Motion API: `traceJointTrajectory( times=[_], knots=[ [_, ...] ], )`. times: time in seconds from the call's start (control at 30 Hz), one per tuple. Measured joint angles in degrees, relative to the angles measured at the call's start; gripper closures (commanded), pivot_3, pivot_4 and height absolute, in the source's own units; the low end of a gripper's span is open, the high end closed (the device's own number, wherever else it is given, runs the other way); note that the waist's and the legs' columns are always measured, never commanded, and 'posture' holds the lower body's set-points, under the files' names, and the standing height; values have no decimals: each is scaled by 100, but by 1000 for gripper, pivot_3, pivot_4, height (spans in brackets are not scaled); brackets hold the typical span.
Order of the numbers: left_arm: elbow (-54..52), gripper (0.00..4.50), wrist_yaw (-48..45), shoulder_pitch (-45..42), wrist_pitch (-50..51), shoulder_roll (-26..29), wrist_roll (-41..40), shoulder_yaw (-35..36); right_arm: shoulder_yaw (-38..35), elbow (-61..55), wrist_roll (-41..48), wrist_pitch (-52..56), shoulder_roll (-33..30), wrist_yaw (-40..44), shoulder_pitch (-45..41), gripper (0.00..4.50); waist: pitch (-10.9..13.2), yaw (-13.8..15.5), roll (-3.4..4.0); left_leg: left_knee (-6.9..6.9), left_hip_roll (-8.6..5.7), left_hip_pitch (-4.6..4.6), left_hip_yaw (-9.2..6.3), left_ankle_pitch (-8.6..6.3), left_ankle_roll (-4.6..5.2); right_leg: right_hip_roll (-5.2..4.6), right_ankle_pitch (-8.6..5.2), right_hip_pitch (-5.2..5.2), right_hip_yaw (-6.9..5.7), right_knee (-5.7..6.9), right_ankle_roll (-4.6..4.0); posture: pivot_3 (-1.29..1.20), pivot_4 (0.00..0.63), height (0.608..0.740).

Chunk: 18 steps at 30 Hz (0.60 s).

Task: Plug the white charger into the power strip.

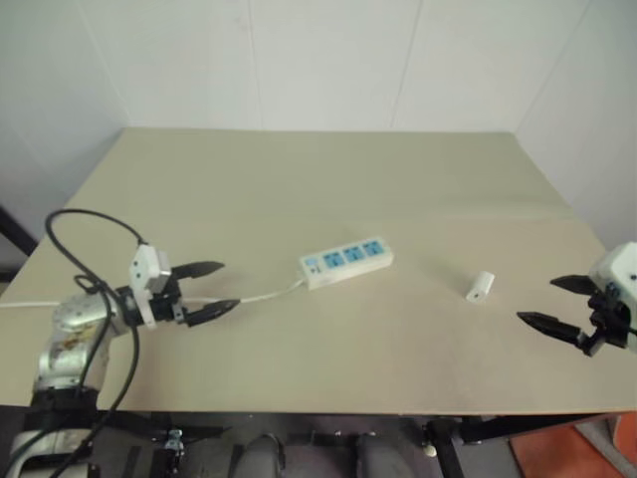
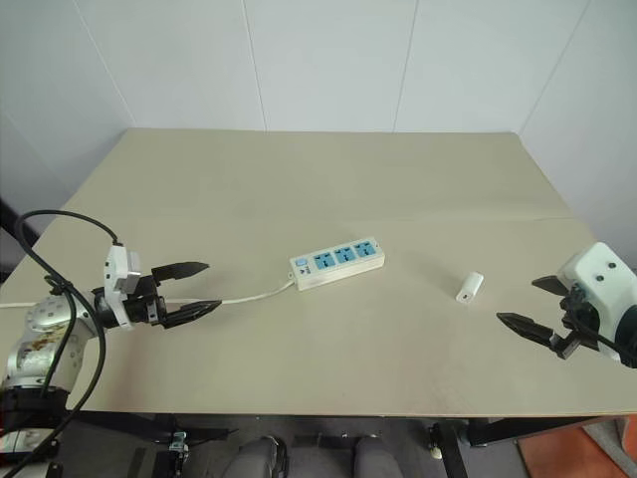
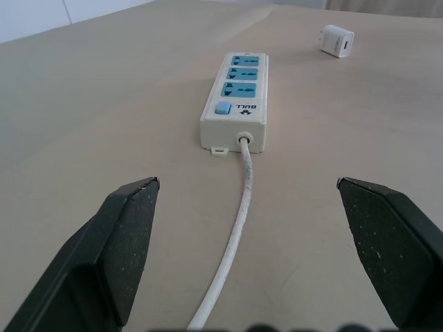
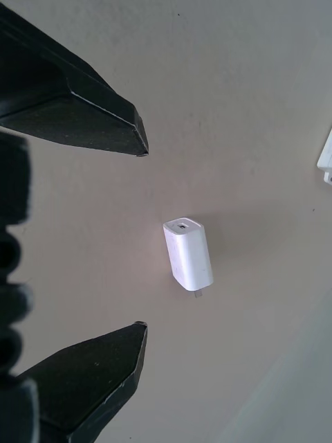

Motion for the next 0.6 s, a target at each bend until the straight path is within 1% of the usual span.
traceJointTrajectory(
  times=[0.13, 0.27, 0.43, 0.6],
  knots=[
    [111, 21, 6, -82, -18, -46, 6, -11, 0, -44, 4, 8, 0, -23, -1, 0, 0, 2, 0, 0, 0, 1, 0, 0, 0, 0, 0, 0, 0, 0, 0, 0, 150, 740],
    [603, 21, -26, -470, -177, -408, 110, -185, 46, -121, 9, 54, 9, -94, -16, 0, -1, 23, -1, 3, -3, 1, -2, 0, 0, 0, 1, 4, -1, 1, 2, 0, 150, 740],
    [1653, 21, -213, -1234, -426, -996, 342, -569, 310, -192, 14, 136, 26, -223, -173, 0, -1, 26, -3, 9, -7, -7, -3, 0, 0, 0, 5, 2, -1, -1, 6, 0, 150, 740],
    [3071, 21, -147, -2050, -1232, -1453, 1096, -1058, 615, -465, 187, 310, 56, -353, -502, 0, -1, -3, -4, 9, -9, -6, -5, 0, 0, 0, 6, 2, 1, -1, 8, 0, 150, 740]
  ],
)
